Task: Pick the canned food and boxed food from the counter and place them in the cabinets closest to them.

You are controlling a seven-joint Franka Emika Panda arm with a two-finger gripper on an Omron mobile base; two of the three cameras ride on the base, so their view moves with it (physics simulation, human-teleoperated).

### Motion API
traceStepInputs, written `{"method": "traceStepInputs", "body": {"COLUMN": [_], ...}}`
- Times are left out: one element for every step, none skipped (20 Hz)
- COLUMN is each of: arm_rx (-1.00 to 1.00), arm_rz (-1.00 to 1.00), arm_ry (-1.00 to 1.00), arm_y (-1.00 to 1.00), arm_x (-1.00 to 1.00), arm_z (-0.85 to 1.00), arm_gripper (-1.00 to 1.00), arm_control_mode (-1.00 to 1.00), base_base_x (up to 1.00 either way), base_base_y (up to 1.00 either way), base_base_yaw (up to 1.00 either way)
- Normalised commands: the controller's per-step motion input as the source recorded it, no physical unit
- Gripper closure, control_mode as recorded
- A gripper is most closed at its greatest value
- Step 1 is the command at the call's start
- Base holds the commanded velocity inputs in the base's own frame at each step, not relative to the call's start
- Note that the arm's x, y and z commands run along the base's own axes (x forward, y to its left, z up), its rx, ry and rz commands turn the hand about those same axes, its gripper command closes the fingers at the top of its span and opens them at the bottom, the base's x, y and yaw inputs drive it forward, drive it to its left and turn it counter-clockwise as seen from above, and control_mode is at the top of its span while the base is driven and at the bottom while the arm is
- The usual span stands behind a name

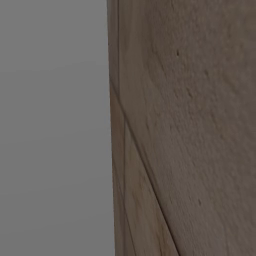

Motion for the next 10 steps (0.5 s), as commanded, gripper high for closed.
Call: {"method": "traceStepInputs", "body": {"arm_rx": [0.0,0.0,0.0,0.0,0.0,0.0,0.0,0.0,0.0,0.0], "arm_rz": [0.0,0.0,0.0,0.0,0.0,0.0,0.0,0.0,0.0,0.0], "arm_ry": [0.0,0.0,0.0,0.0,0.0,0.0,0.0,0.0,0.0,0.0], "arm_y": [0.0,0.0,0.0,0.0,0.0,0.0,0.0,0.0,0.0,0.0], "arm_x": [0.0,0.0,0.0,0.0,0.0,0.0,0.0,0.0,0.0,0.0], "arm_z": [0.0,0.0,0.0,0.0,0.0,0.0,0.0,0.0,0.0,0.0], "arm_gripper": [-1.0,-1.0,-1.0,-1.0,-1.0,-1.0,-1.0,-1.0,-1.0,-1.0], "arm_control_mode": [-1.0,-1.0,-1.0,-1.0,-1.0,-1.0,-1.0,1.0,1.0,1.0], "base_base_x": [0.0,0.0,0.0,0.0,0.0,0.0,0.0,-0.06,-0.28,-0.36], "base_base_y": [0.0,0.0,0.0,0.0,0.0,0.0,0.0,0.0,0.0,-0.04], "base_base_yaw": [0.0,0.0,0.0,0.0,0.0,0.0,0.0,0.0,0.0,-0.01]}}
